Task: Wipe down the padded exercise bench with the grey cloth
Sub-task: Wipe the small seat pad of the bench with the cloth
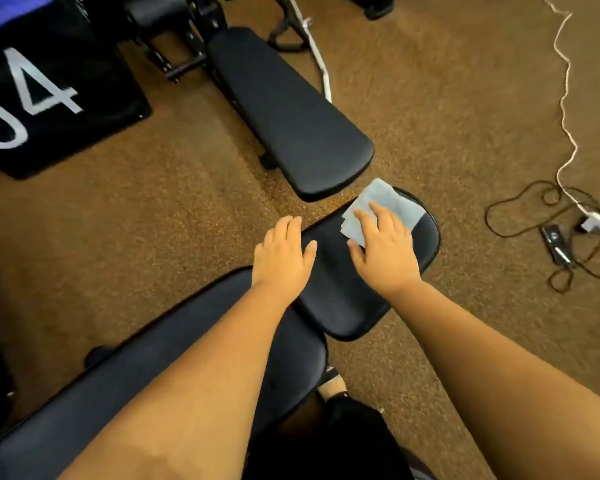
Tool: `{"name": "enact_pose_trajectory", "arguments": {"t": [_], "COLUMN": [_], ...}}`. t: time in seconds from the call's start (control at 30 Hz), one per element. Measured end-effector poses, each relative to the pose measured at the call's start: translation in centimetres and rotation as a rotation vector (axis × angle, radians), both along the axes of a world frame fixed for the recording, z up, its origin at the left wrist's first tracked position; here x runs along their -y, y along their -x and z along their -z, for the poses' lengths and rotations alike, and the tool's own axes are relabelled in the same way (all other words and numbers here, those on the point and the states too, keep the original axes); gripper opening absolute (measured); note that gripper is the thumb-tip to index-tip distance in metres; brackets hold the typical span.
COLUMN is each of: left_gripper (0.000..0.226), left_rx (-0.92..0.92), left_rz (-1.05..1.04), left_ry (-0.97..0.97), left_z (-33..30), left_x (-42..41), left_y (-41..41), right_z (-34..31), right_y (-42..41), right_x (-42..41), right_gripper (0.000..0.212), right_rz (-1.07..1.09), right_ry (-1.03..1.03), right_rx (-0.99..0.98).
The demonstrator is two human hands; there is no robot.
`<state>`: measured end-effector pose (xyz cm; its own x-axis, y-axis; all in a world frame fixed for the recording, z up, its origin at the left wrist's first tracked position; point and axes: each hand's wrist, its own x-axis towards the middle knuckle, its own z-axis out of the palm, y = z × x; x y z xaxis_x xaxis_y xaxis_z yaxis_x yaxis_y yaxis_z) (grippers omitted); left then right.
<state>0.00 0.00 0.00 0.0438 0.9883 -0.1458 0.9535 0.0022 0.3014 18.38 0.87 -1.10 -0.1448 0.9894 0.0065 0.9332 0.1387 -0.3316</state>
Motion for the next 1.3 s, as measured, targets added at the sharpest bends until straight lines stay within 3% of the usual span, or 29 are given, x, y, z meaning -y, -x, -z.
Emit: {"name": "enact_pose_trajectory", "arguments": {"t": [0.2, 0.33, 0.53, 0.8, 1.07, 1.17, 1.3], "left_gripper": [0.052, 0.048, 0.054, 0.057, 0.025, 0.017, 0.021], "left_rx": [0.304, 0.401, 0.377, 0.344, 0.284, 0.424, 0.670], "left_rz": [-0.045, -0.103, -0.176, -0.235, -0.250, -0.267, -0.379], "left_ry": [0.103, 0.084, 0.053, 0.045, 0.030, 0.035, 0.144], "left_z": [4.3, 6.1, 8.0, 9.0, 8.9, 8.9, 8.8], "left_x": [-2.6, -4.6, -6.5, -7.2, -7.0, -5.9, -3.6], "left_y": [-6.6, -9.5, -11.7, -12.8, -12.0, -11.9, -12.6], "right_z": [3.8, 5.5, 7.1, 7.6, 6.9, 6.5, 7.1], "right_y": [-4.3, -6.1, -7.1, -6.9, -6.7, -6.9, -7.2], "right_x": [-2.0, -2.8, -3.2, -3.7, -4.1, -4.1, -3.9], "right_gripper": [0.052, 0.056, 0.063, 0.056, 0.044, 0.044, 0.046], "right_rz": [0.248, 0.371, 0.383, 0.376, 0.322, 0.306, 0.303], "right_ry": [-0.033, -0.039, -0.107, -0.130, -0.087, -0.127, -0.185], "right_rx": [-0.015, -0.034, -0.053, -0.094, -0.267, -0.392, -0.380]}}
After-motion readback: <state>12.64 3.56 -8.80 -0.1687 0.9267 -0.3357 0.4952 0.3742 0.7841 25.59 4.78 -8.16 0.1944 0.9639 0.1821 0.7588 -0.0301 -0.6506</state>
